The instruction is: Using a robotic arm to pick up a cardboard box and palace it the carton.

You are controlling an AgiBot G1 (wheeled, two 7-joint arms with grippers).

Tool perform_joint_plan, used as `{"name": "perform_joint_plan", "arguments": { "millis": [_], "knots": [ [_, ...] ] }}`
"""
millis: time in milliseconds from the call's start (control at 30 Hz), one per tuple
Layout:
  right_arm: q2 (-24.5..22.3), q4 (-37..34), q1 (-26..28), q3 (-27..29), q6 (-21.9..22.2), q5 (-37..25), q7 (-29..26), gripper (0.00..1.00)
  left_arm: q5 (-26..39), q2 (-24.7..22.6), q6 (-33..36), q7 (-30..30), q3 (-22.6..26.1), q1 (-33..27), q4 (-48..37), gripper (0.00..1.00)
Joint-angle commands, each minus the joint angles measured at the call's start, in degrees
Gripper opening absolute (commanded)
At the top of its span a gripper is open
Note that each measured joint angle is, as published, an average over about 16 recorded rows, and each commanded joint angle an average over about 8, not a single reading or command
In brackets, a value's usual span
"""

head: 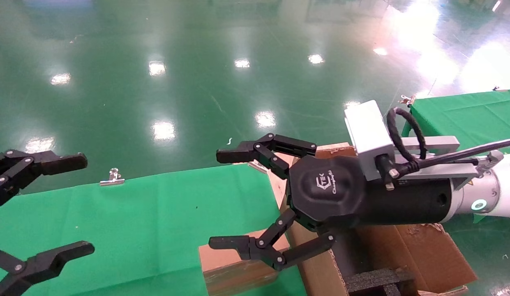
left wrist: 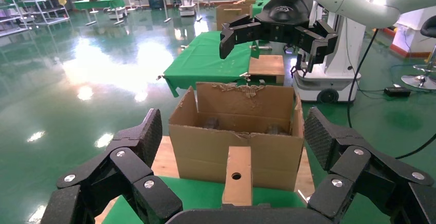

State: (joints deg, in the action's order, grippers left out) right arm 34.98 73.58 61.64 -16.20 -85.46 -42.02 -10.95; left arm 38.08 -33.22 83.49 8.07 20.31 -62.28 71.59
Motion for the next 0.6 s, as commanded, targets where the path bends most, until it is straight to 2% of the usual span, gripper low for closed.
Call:
{"name": "perform_joint_plan", "arguments": {
  "millis": [33, 400, 433, 600],
  "knots": [
    [0.0, 0.0, 0.0, 0.0, 0.0, 0.0, 0.0, 1.00, 0.0, 0.0, 0.0, 0.0, 0.0, 0.0, 0.0, 1.00],
    [0.0, 0.0, 0.0, 0.0, 0.0, 0.0, 0.0, 1.00, 0.0, 0.0, 0.0, 0.0, 0.0, 0.0, 0.0, 1.00],
    [0.0, 0.0, 0.0, 0.0, 0.0, 0.0, 0.0, 1.00, 0.0, 0.0, 0.0, 0.0, 0.0, 0.0, 0.0, 0.93],
    [0.0, 0.0, 0.0, 0.0, 0.0, 0.0, 0.0, 1.00, 0.0, 0.0, 0.0, 0.0, 0.0, 0.0, 0.0, 0.30]
  ]
}}
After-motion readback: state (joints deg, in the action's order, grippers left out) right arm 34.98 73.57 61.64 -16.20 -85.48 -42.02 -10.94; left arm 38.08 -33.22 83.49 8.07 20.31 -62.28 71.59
